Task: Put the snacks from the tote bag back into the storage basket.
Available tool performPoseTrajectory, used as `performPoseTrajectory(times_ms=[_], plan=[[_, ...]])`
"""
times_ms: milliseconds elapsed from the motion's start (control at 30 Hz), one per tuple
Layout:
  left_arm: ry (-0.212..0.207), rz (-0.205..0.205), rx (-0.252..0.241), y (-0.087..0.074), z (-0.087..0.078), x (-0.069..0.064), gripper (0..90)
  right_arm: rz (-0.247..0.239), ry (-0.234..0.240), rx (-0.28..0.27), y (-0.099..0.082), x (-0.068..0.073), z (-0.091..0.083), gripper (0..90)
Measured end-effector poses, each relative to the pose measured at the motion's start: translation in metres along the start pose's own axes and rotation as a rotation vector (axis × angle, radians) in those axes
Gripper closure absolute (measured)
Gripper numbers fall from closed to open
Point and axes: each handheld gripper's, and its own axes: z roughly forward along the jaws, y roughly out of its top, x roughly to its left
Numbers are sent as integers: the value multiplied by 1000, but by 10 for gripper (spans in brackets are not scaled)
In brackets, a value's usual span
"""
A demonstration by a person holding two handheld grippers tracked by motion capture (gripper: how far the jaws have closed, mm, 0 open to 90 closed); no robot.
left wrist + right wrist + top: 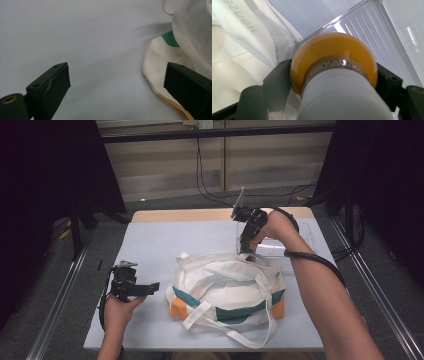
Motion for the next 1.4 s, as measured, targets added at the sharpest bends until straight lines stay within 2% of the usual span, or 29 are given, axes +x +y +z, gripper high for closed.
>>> performPoseTrajectory(times_ms=[433, 533, 733, 767, 1400], plan=[[-1, 8, 8, 0, -1, 1, 64, 30, -8, -24, -1, 1, -6, 185], [-2, 10, 7, 0, -2, 1, 64, 60, -10, -9, -3, 1, -6, 142], [-2, 7, 3, 0, -2, 0, 64, 87, -15, -7, -8, -2, -7, 110], [-1, 9, 6, 0, -2, 0, 64, 105, -14, -5, -10, -3, -8, 99], [0, 0, 7, -1, 0, 0, 64, 131, -16, -22, -36, -6, -13, 90]])
